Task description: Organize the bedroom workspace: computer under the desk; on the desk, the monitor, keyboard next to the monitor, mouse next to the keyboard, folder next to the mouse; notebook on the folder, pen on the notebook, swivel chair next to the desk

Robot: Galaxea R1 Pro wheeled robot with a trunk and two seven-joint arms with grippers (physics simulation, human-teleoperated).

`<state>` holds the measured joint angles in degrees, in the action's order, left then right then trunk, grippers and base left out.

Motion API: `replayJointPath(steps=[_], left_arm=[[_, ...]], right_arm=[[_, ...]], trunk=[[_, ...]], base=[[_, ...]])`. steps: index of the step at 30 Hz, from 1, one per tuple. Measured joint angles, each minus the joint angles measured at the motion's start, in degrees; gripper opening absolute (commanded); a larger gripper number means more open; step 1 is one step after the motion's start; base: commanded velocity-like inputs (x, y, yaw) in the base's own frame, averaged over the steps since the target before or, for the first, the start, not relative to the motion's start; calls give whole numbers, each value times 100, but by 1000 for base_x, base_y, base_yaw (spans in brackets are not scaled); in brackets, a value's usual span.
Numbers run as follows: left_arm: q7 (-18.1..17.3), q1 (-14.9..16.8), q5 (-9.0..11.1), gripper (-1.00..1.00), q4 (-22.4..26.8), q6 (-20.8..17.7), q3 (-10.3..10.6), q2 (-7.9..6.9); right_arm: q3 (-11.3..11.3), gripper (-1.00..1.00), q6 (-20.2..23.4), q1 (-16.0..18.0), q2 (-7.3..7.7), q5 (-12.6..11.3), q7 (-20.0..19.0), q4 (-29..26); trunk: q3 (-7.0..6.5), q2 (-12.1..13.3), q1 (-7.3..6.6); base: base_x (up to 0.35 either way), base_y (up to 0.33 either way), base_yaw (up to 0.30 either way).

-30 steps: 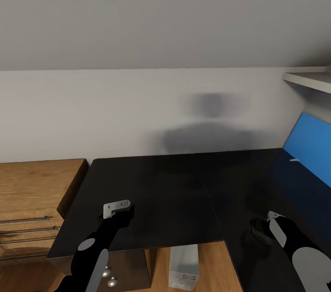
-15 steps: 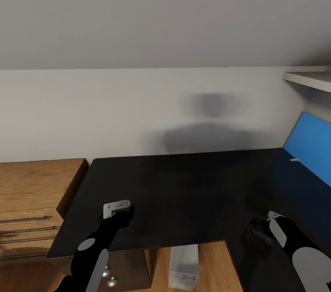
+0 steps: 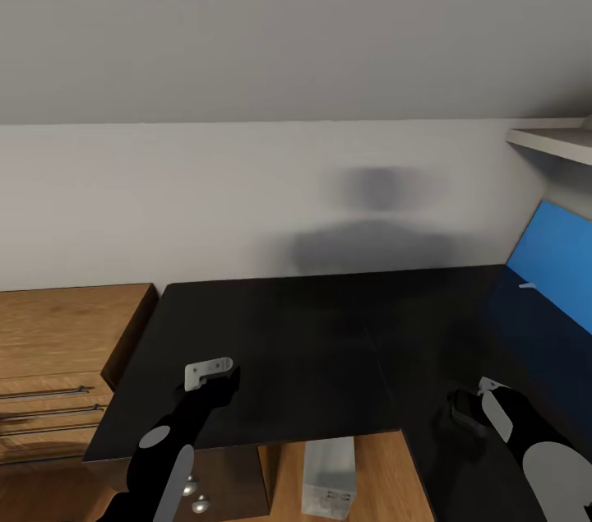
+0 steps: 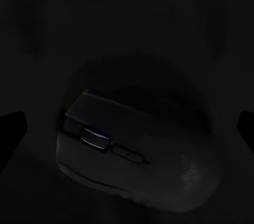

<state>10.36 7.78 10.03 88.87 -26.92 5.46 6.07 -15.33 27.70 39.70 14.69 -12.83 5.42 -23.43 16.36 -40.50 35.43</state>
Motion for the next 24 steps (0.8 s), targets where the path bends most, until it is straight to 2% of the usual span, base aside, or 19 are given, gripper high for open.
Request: replayJointPath(steps=[24], left_arm=[[2, 0, 0, 100, 2, 0, 0, 0]], right_arm=[[0, 100, 0, 79, 36, 9, 16, 61]], trunk=[[0, 0, 0]], base=[[0, 0, 0]])
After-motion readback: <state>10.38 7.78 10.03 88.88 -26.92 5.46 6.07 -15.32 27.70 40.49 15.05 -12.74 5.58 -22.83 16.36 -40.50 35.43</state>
